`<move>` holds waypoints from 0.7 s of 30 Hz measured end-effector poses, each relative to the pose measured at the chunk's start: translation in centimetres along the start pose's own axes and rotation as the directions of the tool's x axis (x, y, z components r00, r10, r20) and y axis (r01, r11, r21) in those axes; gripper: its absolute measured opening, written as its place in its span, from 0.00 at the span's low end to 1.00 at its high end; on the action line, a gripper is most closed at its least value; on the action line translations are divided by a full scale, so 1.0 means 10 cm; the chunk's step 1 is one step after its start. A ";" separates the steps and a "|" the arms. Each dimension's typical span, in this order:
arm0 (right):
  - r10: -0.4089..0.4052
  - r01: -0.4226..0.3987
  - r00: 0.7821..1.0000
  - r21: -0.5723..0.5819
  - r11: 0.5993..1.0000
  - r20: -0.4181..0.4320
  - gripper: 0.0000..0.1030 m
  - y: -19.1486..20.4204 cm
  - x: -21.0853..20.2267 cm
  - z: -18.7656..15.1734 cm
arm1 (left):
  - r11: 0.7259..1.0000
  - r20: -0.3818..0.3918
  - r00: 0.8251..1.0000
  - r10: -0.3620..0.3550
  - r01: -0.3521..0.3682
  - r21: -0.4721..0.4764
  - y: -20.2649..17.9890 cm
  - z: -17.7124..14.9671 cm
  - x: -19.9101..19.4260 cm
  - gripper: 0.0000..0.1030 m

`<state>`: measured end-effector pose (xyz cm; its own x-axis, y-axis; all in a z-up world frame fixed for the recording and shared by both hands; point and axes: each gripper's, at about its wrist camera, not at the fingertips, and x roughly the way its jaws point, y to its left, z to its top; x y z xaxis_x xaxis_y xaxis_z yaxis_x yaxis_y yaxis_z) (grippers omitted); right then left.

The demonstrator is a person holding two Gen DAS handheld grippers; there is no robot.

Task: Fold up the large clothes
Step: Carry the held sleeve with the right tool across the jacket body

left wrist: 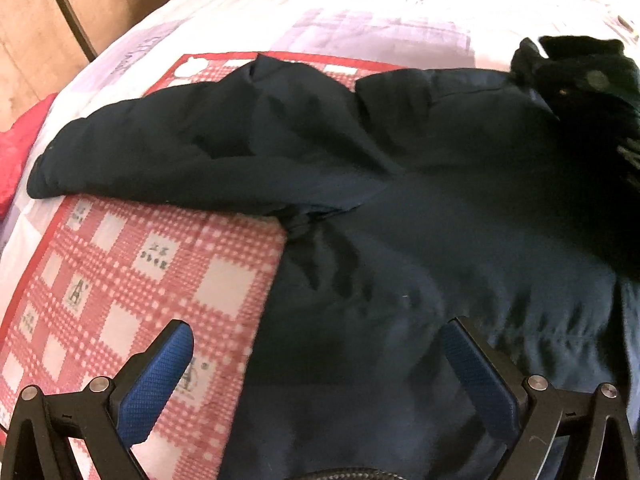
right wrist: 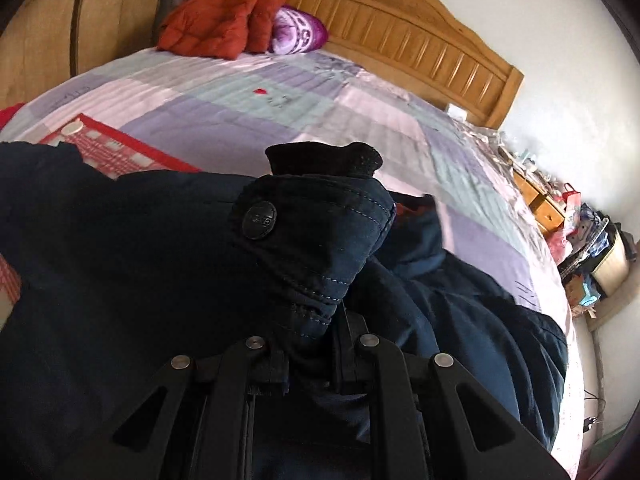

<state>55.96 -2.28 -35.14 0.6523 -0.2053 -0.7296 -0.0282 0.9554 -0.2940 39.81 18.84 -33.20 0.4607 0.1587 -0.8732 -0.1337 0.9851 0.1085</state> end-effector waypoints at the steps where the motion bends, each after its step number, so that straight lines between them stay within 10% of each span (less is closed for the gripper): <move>1: 0.006 -0.006 1.000 0.003 1.000 -0.003 0.16 0.10 0.04 0.03 | 1.000 0.002 1.000 0.000 0.000 0.000 0.03 0.00 0.01 1.00; 21: -0.052 0.053 0.999 -0.299 0.953 0.012 0.17 0.21 0.21 -0.46 | 1.000 -0.017 1.000 -0.002 0.002 -0.013 0.13 -0.12 0.07 1.00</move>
<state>53.82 -1.67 -40.12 0.6623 -0.2522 -0.7056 -0.2182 0.8359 -0.5036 38.92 20.19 -34.25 0.4459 0.1553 -0.8815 -0.1441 0.9844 0.1006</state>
